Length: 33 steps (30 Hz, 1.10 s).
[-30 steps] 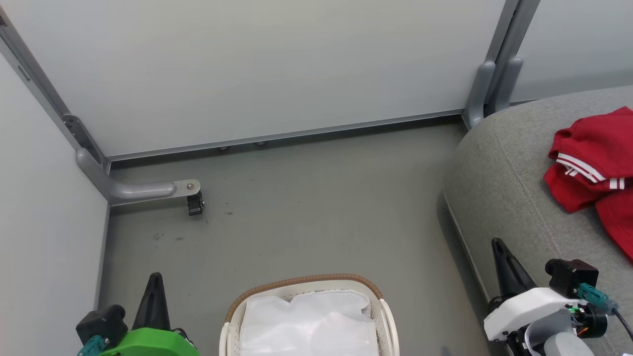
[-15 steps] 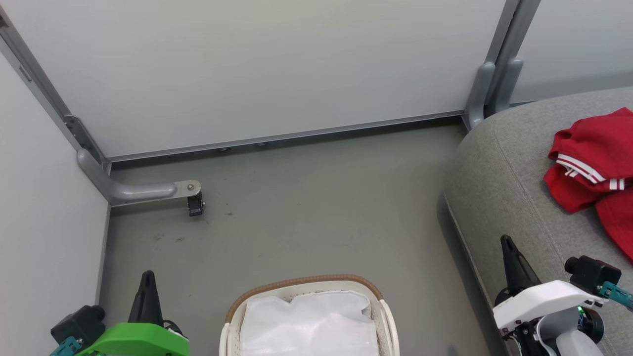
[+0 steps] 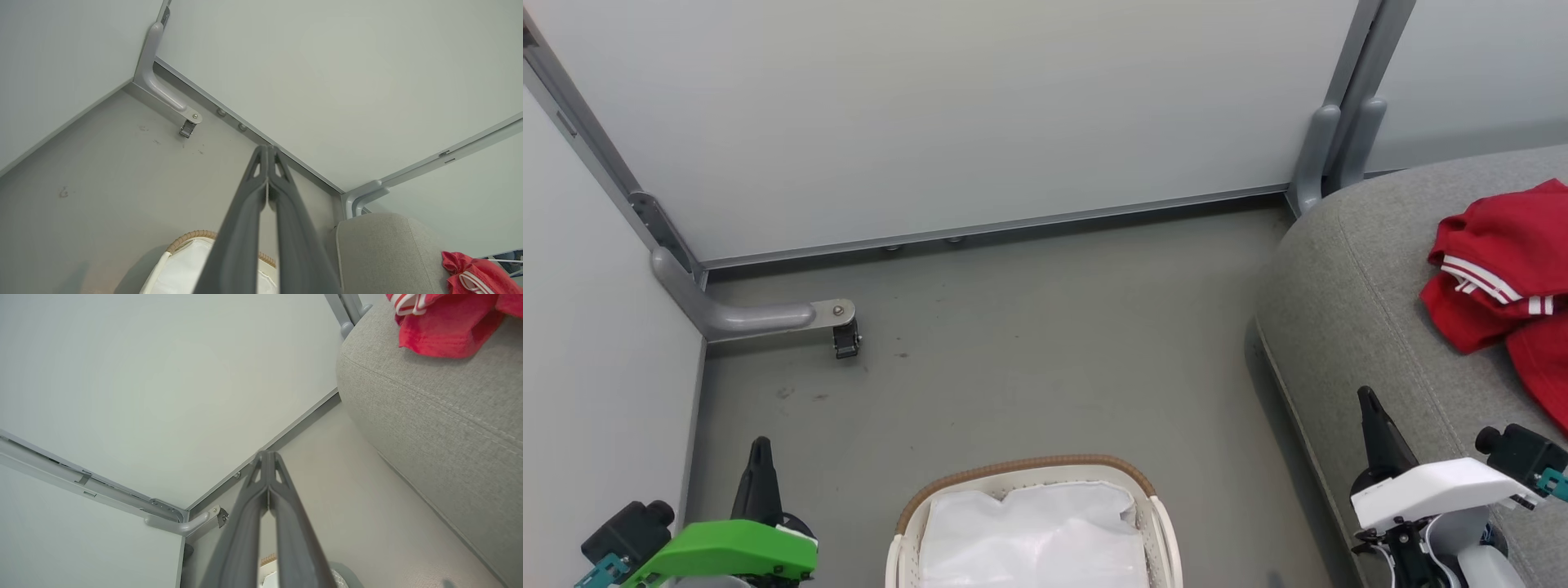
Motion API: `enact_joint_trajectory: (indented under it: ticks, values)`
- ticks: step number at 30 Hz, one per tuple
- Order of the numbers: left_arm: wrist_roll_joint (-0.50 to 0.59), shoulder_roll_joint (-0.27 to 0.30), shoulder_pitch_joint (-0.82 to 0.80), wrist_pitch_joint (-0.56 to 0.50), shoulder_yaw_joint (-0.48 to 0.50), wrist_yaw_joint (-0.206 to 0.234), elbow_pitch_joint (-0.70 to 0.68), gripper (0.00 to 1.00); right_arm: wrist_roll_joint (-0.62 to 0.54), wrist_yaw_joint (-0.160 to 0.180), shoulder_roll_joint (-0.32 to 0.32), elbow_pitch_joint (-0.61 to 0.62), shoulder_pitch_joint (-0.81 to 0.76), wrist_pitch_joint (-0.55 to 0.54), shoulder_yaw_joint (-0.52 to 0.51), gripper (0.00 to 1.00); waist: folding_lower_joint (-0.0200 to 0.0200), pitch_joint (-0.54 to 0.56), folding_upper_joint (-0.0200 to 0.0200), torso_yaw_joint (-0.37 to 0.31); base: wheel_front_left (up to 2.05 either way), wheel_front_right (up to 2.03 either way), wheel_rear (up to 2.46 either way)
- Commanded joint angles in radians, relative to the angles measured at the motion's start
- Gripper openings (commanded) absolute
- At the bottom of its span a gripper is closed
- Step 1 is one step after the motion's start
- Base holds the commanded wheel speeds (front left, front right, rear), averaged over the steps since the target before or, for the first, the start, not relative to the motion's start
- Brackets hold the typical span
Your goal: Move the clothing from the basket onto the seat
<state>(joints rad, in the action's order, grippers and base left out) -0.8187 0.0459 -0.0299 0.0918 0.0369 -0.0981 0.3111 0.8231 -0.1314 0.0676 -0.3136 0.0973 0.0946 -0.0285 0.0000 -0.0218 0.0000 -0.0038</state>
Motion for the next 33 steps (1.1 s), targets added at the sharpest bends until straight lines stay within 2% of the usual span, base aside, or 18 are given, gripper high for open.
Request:
enact_joint_trajectory:
  ticks: [1, 33]
  values:
    - [-0.036, 0.004, -0.03, -0.006, 0.008, -0.007, -0.016, 0.0, 0.035, 0.0, 0.002, 0.017, 0.013, -0.01, -0.007, 0.0, 0.0, 0.0, 0.0, 0.0, 0.0, 0.0, 0.0]
    - [-0.388, 0.005, -0.059, -0.101, 0.042, -0.019, -0.041, 0.0, 0.386, 0.001, -0.006, 0.043, 0.015, -0.104, -0.045, 0.0, 0.0, 0.007, 0.0, 0.002, 0.0, 0.0, 0.0]
